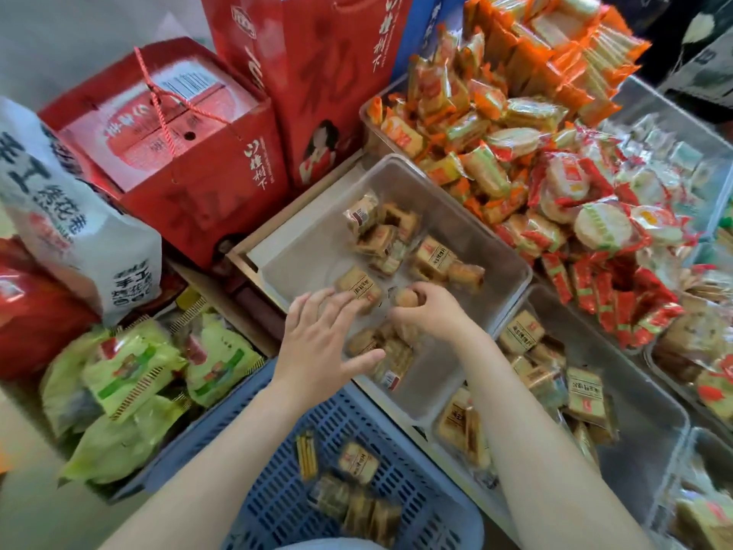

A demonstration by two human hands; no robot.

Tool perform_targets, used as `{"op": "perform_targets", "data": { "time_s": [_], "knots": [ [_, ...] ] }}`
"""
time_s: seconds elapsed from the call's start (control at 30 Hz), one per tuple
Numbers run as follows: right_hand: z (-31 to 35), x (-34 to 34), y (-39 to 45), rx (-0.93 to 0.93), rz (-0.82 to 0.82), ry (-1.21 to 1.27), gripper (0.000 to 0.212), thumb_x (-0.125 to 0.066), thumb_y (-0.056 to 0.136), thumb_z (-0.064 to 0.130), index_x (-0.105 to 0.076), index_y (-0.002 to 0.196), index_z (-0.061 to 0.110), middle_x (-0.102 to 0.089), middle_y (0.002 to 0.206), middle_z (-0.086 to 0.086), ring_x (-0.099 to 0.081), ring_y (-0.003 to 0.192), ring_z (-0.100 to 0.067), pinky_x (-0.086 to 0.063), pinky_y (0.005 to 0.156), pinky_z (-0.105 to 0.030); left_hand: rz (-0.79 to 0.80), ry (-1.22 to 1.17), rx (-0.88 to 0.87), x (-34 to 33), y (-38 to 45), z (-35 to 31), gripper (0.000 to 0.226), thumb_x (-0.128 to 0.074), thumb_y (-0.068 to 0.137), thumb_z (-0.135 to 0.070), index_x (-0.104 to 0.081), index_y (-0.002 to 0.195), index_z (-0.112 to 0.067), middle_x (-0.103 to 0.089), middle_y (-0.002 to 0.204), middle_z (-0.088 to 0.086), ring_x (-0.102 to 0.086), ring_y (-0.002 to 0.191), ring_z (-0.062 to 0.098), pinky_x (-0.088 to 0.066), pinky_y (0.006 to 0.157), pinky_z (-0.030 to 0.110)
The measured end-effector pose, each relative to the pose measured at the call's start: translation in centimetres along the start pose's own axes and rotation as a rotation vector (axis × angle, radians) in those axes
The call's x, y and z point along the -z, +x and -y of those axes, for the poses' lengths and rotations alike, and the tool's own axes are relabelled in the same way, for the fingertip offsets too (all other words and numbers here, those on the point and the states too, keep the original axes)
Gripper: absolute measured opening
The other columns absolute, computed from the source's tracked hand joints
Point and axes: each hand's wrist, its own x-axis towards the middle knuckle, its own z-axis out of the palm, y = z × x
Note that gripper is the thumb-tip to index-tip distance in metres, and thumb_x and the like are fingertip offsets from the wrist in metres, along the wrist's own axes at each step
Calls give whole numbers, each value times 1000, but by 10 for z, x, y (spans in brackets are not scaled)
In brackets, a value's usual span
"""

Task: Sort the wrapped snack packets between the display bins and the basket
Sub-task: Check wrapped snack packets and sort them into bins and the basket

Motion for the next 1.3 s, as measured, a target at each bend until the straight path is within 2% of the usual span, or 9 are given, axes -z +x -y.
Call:
{"op": "perform_targets", "data": {
  "time_s": [0.17, 0.23, 0.37, 0.53, 0.67, 0.83, 0.97, 1.07, 1.3],
  "knots": [
    [8, 4, -56, 142, 24, 370, 37, -83, 83, 35, -68, 117, 29, -76, 107, 5, -73, 99, -13, -60, 90, -35, 176, -180, 131, 22, 5, -11, 97, -28, 81, -87, -33, 157, -26, -50, 149, -4, -32, 144, 17, -8, 124, 38],
    [8, 1, -84, 170, 63, 495, 43, -84, 83, 32, -67, 121, 25, -77, 109, 0, -74, 101, -19, -60, 91, -39, 189, -518, 216, 40, 2, -24, 99, -49, 79, -86, -30, 158, -29, -54, 142, -10, -46, 133, 11, -31, 116, 34],
    [1, -8, -137, 180, 34, 663, 46, -82, 77, 34, -65, 115, 12, -77, 102, -10, -75, 92, -28, -62, 81, -44, 265, -931, 239, 64, -17, -59, 47, -79, 85, -41, -56, 126, -37, -66, 112, -16, -63, 95, -10, -50, 78, 12],
    [-30, -12, -200, 179, -21, 753, 31, -72, 92, 19, -62, 118, 6, -74, 108, -17, -74, 90, -28, -62, 71, -37, 370, -1305, 421, 71, -53, -73, 55, -87, 80, -25, -60, 127, -16, -71, 118, 13, -74, 99, 24, -62, 78, 39],
    [-68, -22, -244, 159, -98, 826, 36, -68, 93, 0, -54, 124, 10, -66, 122, -21, -71, 105, -33, -60, 89, -50, 407, -1283, 430, 73, -88, -78, 73, -93, 70, -40, -59, 131, -19, -73, 117, 8, -74, 102, 23, -62, 81, 41],
    [-101, -48, -287, 120, -158, 940, 50, -79, 82, 16, -57, 127, 8, -69, 121, -21, -70, 110, -37, -53, 99, -58, 465, -1312, 465, 82, -125, -103, 47, -70, 87, -47, -60, 126, -22, -76, 108, 6, -76, 90, 25, -59, 63, 34],
    [-120, -62, -319, 127, -161, 1022, 21, -61, 99, 2, -64, 119, 8, -73, 111, -17, -70, 101, -30, -54, 91, -46, 537, -1355, 407, 86, -145, -121, 60, -72, 79, -44, -57, 129, -15, -74, 116, 14, -74, 101, 34, -61, 69, 39],
    [-136, -66, -340, 135, -231, 1098, 29, -66, 96, 11, -63, 125, 16, -75, 109, -8, -70, 98, -24, -55, 79, -36, 589, -1342, 378, 88, -158, -135, 62, -83, 78, -41, -58, 128, -13, -73, 118, 17, -72, 106, 37, -60, 85, 48],
    [-166, -71, -379, 186, -209, 1446, 36, -69, 86, 20, -71, 122, 12, -68, 87, -5, -68, 85, -19, -59, 76, -33, 701, -1291, 279, 91, -188, -163, 60, -90, 69, -32, -66, 121, -16, -71, 119, 23, -70, 108, 42, -57, 88, 62]
  ]
}}
